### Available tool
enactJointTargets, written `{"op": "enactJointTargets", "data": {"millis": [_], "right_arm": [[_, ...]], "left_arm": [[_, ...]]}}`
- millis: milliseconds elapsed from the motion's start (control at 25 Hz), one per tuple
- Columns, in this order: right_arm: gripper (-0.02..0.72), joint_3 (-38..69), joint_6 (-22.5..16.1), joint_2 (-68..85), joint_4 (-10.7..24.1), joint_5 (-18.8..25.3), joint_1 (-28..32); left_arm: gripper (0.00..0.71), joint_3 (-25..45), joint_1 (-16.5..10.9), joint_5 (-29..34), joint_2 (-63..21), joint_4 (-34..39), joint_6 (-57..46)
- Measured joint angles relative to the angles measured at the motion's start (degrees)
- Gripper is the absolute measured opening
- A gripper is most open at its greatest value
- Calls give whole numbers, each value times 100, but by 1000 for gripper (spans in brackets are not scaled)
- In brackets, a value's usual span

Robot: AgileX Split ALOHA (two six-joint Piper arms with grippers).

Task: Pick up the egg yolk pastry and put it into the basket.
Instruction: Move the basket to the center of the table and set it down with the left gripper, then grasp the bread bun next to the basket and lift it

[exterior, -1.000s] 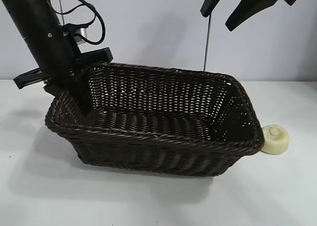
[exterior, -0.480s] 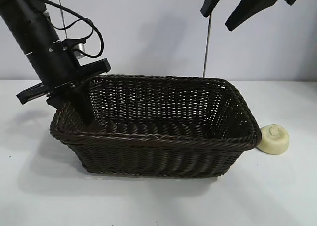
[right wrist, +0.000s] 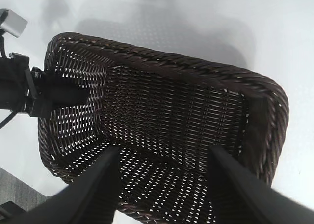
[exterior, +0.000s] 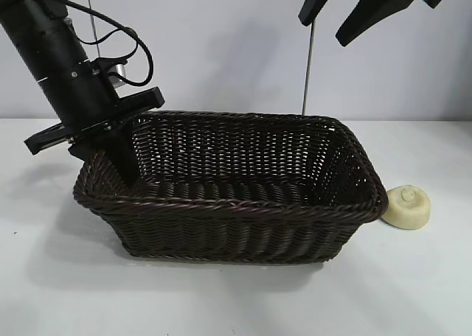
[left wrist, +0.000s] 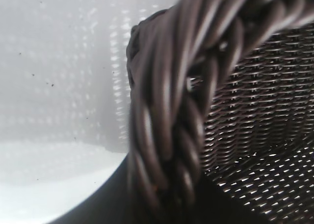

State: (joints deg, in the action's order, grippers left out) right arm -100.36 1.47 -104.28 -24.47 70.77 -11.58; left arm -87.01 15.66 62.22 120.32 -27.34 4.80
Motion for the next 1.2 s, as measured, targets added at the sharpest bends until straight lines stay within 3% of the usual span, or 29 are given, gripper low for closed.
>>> {"op": "enactJointTargets", "data": {"millis": [160,360,480,1200], "right_arm": [[390,0,0,0,0,6,0],[390,0,0,0,0,6,0],[390,0,0,0,0,6,0],[390,0,0,0,0,6,0]], "left_arm": [[171,0,0,0,0,-20,6],[396,0,0,0,0,-99,12],[463,0,0,0,0,-74,12],[489,-5,0,123,-1136,367,21]]}}
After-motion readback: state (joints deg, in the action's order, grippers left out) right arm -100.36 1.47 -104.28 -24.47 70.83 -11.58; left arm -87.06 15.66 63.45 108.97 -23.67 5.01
